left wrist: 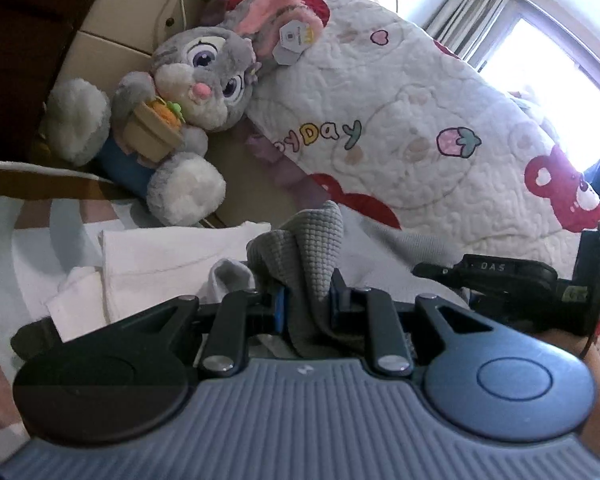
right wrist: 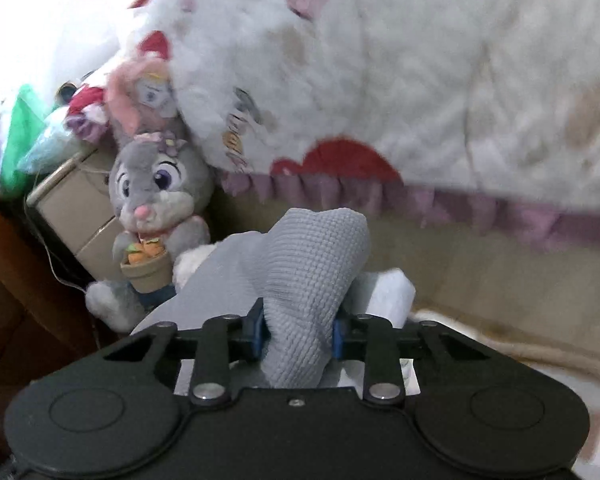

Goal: Fold clothes
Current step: 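Lower the folded shirt onto the stack of folded clothes with both grippers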

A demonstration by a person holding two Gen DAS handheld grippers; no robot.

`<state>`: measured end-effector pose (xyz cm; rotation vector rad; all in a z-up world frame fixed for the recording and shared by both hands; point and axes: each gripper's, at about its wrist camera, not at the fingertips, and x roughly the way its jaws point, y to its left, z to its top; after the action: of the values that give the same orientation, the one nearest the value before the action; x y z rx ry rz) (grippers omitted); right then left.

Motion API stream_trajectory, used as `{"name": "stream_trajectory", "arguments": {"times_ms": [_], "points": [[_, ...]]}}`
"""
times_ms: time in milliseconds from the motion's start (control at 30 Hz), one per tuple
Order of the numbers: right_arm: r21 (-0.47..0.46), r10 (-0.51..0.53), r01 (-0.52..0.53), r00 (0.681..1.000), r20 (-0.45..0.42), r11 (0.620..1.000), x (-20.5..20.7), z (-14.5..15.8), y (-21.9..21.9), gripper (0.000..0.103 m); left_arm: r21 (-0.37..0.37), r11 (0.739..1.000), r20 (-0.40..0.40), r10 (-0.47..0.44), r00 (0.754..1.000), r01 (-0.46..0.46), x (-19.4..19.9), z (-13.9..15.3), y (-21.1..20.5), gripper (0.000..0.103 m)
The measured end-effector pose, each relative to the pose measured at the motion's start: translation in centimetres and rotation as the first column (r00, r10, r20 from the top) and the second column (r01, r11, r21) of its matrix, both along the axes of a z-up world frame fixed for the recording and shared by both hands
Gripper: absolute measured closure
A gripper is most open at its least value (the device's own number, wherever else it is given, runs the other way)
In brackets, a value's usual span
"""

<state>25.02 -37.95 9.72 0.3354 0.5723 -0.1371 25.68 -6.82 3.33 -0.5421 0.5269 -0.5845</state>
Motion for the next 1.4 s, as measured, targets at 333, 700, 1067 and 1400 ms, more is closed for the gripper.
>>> {"name": "stream_trajectory", "arguments": {"times_ms": [333, 700, 1067, 1400], "points": [[-0.053, -0.148, 0.145, 0.988, -0.052, 0.988, 0.5, 0.4, -2.0, 0.038, 0.034, 0.999, -0.044, -0.006, 0.999, 0.007, 0.2, -0.2, -0.4, 0.080], [-0.388, 0.205, -0.153, 0.974, 0.094, 0.909, -1.2, 3.0, 2.3, 0.044, 0.097, 0.995, -0.047, -0.008, 0.999, 0.012, 0.1, 0.9, -0.2, 0.079], [-0.272, 0.199, -0.184, 0.980, 0.028, 0.945, 0.3, 0.2, 0.5, 0.044, 0.044, 0.999, 0.144, -0.005, 0.990, -0.001, -2.5, 6.4, 0.3, 0.075], [-0.336, 0.218, -0.224, 0.974, -0.056, 0.915, 1.9, -0.5, 1.4, 0.042, 0.206, 0.978, -0.013, 0.031, 0.999, -0.027, 1.0, 1.8, -2.8, 0.079]]}}
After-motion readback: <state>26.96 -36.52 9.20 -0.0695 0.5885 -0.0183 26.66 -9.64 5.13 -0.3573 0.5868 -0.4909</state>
